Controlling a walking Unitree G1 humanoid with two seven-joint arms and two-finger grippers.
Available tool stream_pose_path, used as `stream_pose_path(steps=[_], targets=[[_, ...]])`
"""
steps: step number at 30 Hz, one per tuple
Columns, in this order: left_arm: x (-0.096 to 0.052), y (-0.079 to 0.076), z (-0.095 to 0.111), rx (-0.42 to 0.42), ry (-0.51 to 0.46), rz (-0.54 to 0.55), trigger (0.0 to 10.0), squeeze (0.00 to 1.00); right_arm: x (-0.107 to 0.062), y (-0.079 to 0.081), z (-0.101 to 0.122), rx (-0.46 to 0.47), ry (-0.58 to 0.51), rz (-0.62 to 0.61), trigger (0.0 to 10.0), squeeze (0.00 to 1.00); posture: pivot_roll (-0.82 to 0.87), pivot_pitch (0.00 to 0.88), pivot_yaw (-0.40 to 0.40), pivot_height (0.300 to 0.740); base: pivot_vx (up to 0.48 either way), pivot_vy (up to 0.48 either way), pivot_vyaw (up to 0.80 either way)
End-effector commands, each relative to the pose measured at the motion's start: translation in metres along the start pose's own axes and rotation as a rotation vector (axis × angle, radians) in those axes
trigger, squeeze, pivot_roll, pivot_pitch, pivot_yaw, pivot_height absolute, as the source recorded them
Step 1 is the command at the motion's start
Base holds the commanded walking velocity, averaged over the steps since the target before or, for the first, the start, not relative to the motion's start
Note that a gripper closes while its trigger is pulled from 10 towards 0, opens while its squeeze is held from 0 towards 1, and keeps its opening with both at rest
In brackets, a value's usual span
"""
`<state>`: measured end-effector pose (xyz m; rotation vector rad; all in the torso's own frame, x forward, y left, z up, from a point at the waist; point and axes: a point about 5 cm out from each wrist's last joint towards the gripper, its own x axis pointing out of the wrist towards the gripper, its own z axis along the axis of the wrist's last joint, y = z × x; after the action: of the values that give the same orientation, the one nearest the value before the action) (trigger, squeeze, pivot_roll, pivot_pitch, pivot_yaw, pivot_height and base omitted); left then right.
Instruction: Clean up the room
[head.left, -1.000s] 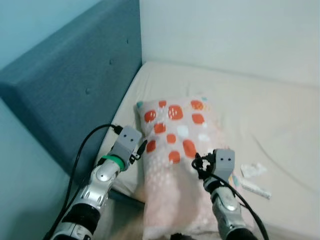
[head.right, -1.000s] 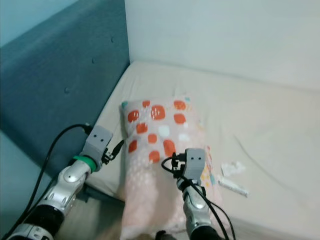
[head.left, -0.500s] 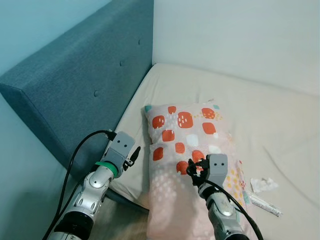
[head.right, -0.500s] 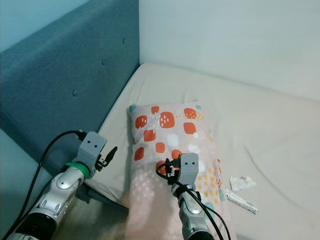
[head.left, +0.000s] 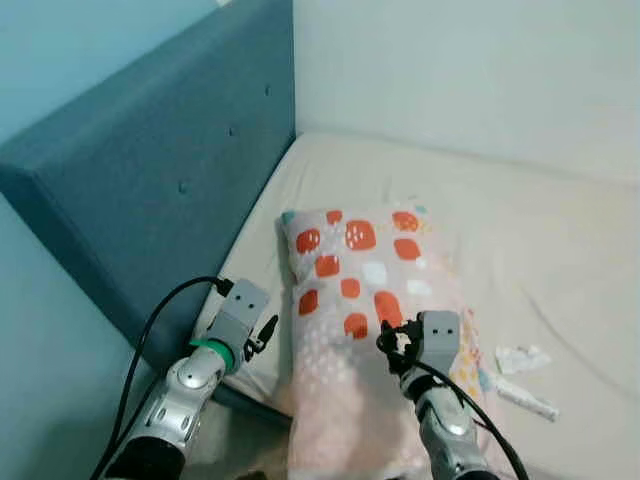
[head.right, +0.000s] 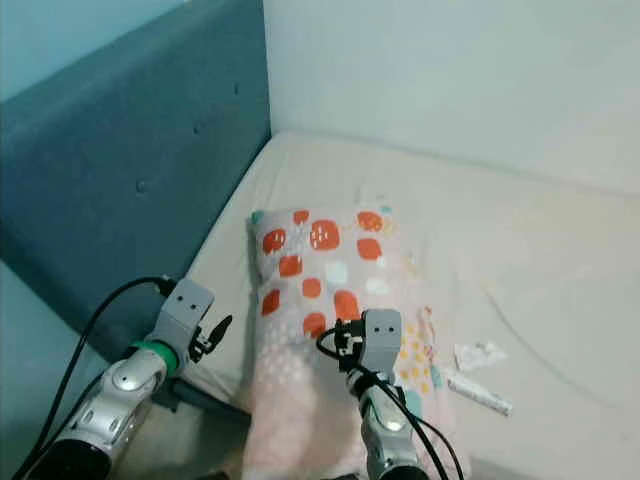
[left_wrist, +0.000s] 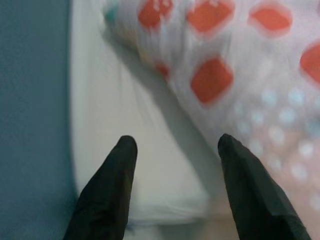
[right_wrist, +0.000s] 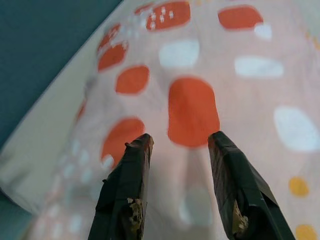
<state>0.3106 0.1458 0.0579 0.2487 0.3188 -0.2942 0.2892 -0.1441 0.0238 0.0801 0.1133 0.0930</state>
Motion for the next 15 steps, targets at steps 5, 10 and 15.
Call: stream_pose_path(steps=[5,10,15], targets=[[-0.002,-0.004,0.012,-0.218,0.062,-0.109,10.0,0.0,0.002,-0.015,0.01,-0.22,-0.024,-0.061,10.0,0.0,0.08,0.074,0.084,0.605,0.0,0.0,0.0],[-0.003,-0.008,0.028,-0.3,0.043,-0.251,10.0,0.0,0.005,-0.039,0.03,-0.373,-0.097,-0.196,10.0,0.0,0.07,0.078,0.092,0.585,0.0,0.0,0.0],[-0.006,-0.003,0.041,-0.411,0.027,-0.33,10.0,0.89,0.003,-0.058,0.056,-0.467,-0.222,-0.265,10.0,0.0,0.07,0.08,0.098,0.57,0.0,0.0,0.0]])
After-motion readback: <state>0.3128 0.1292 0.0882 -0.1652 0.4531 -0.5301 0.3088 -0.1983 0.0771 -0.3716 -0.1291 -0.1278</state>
